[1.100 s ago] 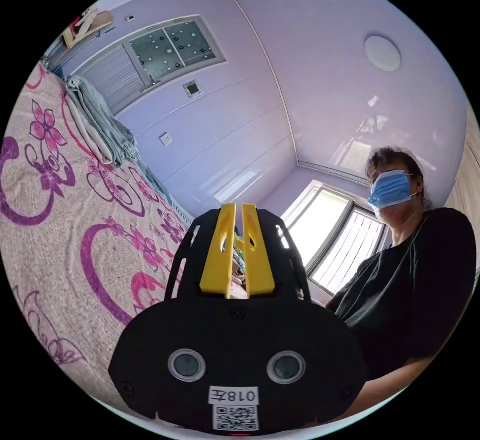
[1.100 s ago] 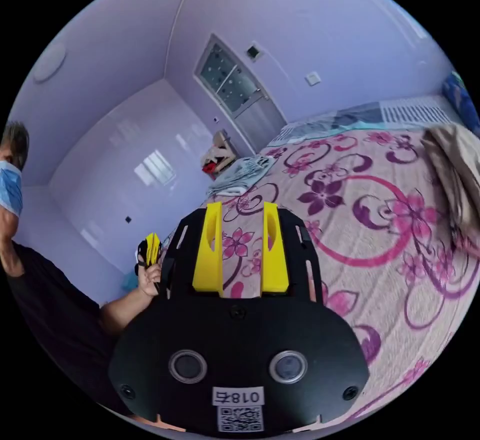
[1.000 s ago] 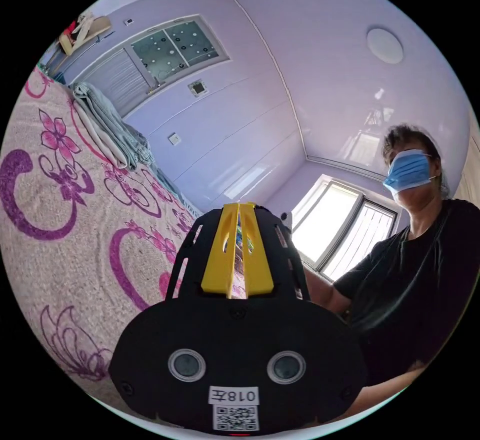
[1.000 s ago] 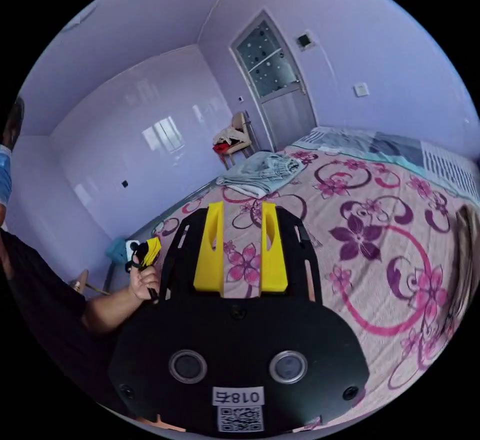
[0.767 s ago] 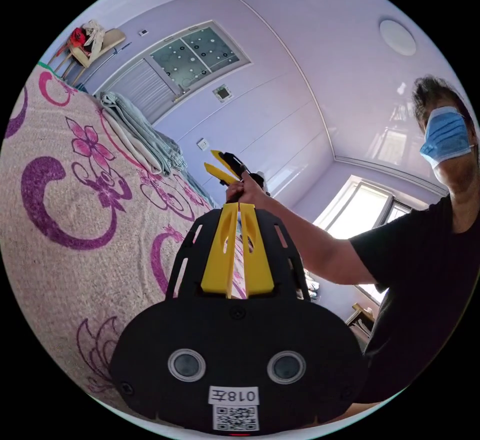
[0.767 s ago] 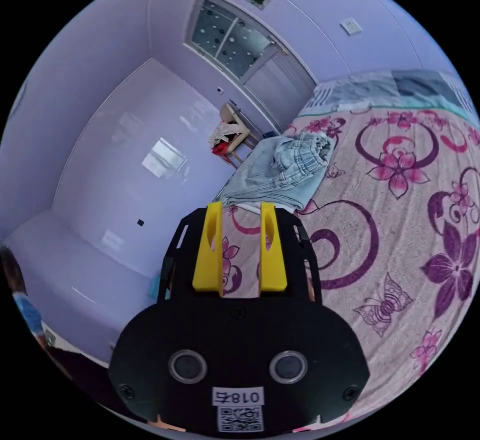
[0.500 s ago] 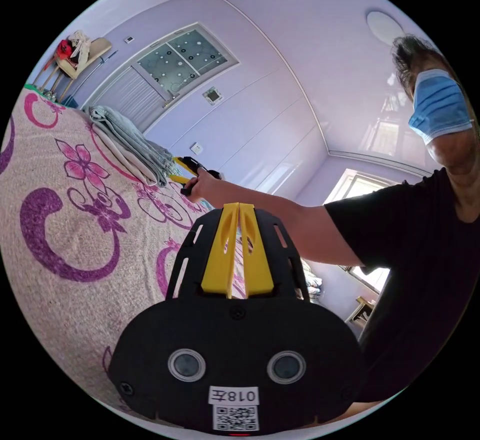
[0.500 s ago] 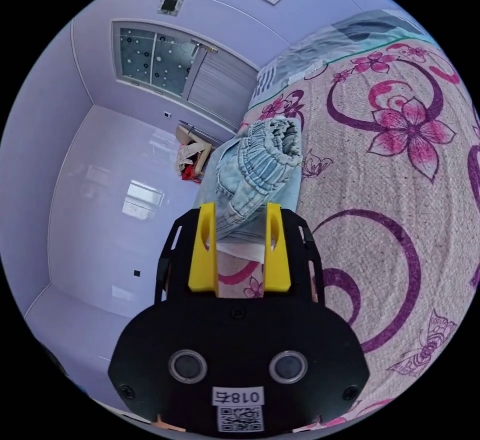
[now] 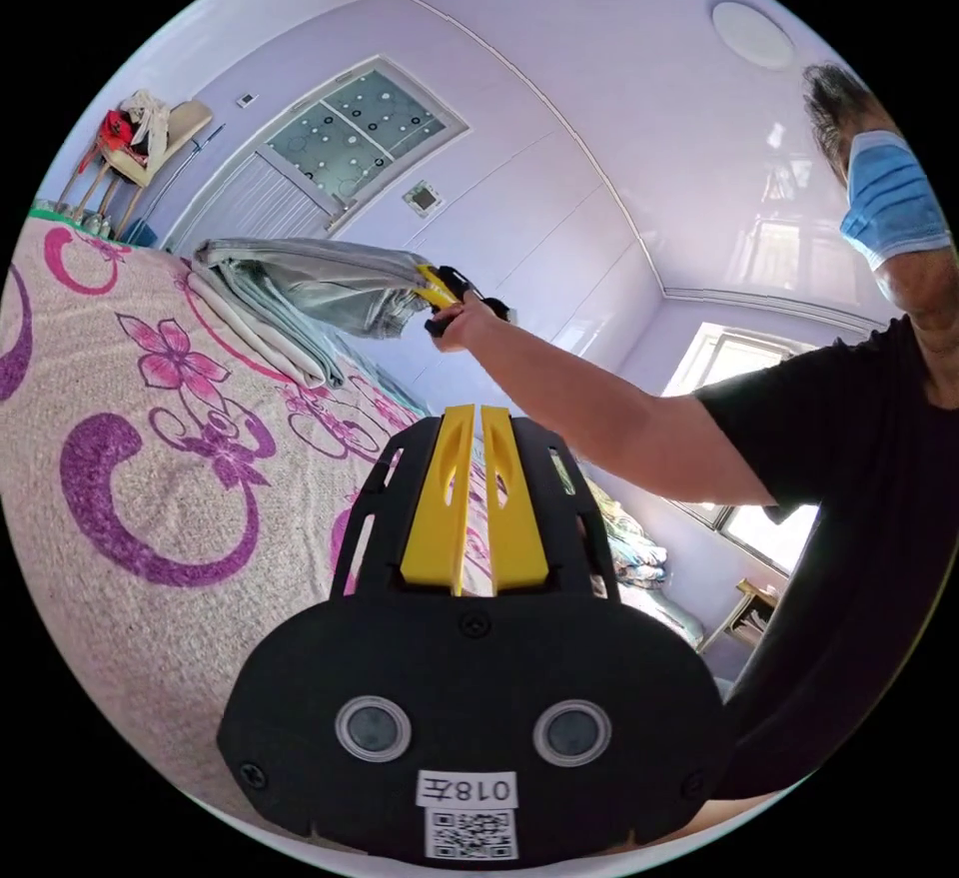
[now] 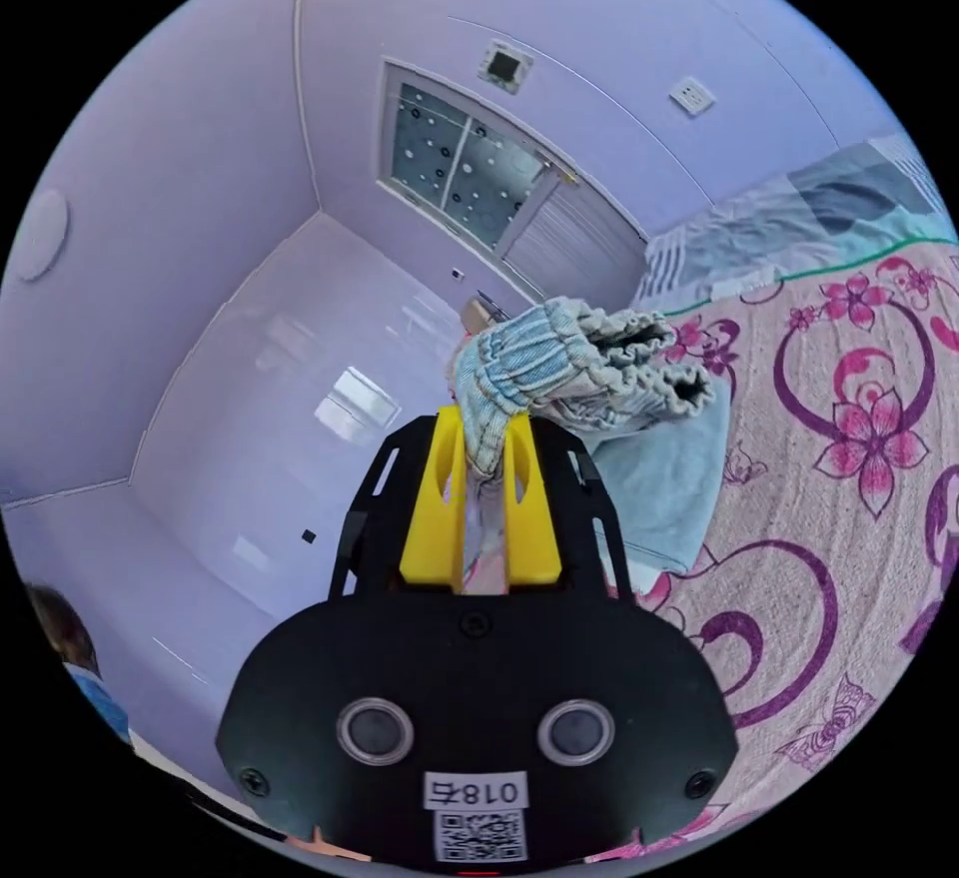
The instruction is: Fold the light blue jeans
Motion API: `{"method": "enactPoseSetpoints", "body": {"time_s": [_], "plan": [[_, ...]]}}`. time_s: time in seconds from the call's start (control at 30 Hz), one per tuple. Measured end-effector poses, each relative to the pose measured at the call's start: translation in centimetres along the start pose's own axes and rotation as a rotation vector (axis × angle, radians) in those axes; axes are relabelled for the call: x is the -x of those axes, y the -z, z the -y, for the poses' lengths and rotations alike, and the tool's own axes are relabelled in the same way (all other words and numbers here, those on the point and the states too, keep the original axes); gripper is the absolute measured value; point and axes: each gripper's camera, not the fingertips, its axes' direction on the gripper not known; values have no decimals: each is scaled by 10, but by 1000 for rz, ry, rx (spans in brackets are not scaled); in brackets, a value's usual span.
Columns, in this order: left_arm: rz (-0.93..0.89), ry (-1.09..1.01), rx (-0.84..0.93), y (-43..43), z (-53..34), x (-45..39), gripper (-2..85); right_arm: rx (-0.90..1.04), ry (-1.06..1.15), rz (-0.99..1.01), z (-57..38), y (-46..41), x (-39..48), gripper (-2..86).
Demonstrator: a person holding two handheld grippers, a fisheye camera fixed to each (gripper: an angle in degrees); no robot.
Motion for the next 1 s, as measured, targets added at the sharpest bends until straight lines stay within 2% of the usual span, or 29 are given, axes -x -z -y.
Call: {"method": "enactPoseSetpoints", "body": {"time_s": [0.17,0.33,0.43,0.57,0.67,0.77,0.87,1.0], "plan": [[12,-35,2,1,39,-58,-7,-176,135,149,-4,159,73,61],[83,-74,-44,8,103,-181,6,-225,301,63,-29,324,133,61],[75,-219,26,-29,171,-313,51,-222,331,-19,-65,413,158,62],[-51,-522,199,-139,235,-548,117,-268,254,-103,-139,511,170,64],[-136,-761,264,-211,220,-707,136,-315,118,-150,-200,561,158,66],[-100,-1027,348,-268,161,-828,156,-376,-11,-134,-250,603,138,67],[-83,-1134,388,-289,109,-894,168,-397,-86,-117,-284,638,122,68],[40,-1319,472,-305,50,-966,170,-368,-92,-128,-312,663,119,68]]}}
